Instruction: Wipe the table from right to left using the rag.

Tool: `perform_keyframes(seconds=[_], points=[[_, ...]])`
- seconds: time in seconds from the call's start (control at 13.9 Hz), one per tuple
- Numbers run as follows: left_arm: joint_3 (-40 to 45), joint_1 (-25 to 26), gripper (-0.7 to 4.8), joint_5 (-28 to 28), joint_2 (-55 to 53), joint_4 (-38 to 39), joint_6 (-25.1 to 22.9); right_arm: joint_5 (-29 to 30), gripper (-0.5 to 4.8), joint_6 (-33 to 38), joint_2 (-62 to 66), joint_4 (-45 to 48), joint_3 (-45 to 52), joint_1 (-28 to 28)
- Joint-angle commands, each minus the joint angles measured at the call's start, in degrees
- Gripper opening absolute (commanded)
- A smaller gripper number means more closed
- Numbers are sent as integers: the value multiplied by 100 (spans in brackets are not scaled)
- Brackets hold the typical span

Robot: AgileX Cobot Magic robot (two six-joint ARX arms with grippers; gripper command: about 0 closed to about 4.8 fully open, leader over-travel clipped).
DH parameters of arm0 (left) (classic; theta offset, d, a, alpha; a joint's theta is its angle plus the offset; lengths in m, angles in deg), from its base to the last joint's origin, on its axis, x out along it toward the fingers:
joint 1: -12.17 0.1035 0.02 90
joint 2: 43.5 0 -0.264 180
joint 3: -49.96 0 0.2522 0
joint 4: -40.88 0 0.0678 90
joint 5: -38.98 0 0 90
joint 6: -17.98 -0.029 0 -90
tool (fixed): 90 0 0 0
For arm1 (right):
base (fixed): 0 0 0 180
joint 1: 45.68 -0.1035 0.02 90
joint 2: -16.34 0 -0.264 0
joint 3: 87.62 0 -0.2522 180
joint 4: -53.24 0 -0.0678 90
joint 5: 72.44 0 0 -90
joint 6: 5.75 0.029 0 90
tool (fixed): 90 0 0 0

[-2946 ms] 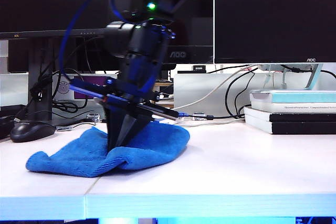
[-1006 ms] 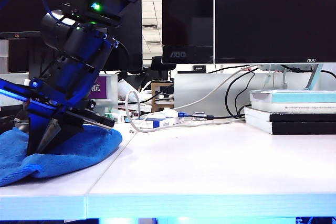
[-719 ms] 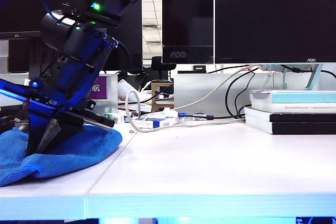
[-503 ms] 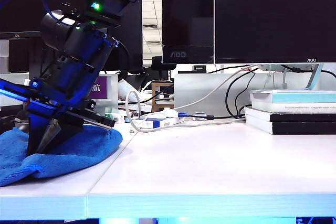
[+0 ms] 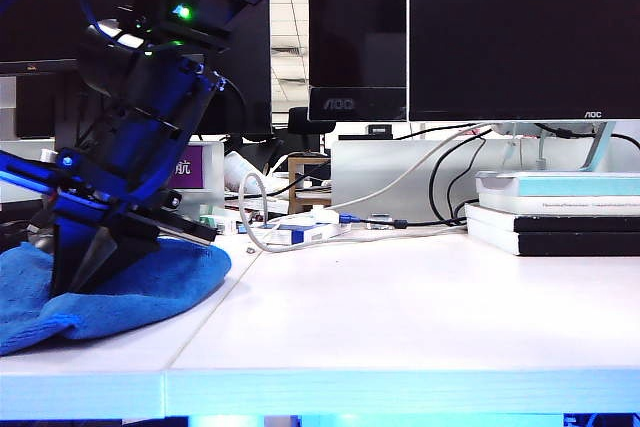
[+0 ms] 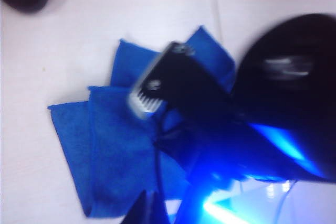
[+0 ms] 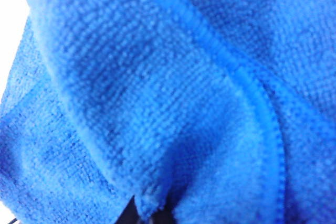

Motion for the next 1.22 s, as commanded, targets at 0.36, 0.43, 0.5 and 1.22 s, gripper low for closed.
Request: perform_keyframes(seconds=[0.36, 0.43, 0.5, 1.22], points=[[1644, 470, -5, -1043, -90, -1174, -22, 420, -1, 520, 101, 72, 22, -17], [1657, 474, -5, -1032, -160, -1165, -24, 420, -1, 520, 101, 70, 22, -13], [1657, 479, -5, -1034, -201, -1178, -81, 424, -1, 520, 101, 74, 22, -13], [2249, 474, -5, -951, -911, -2168, -341, 428, -1, 553, 101, 63, 22, 42]])
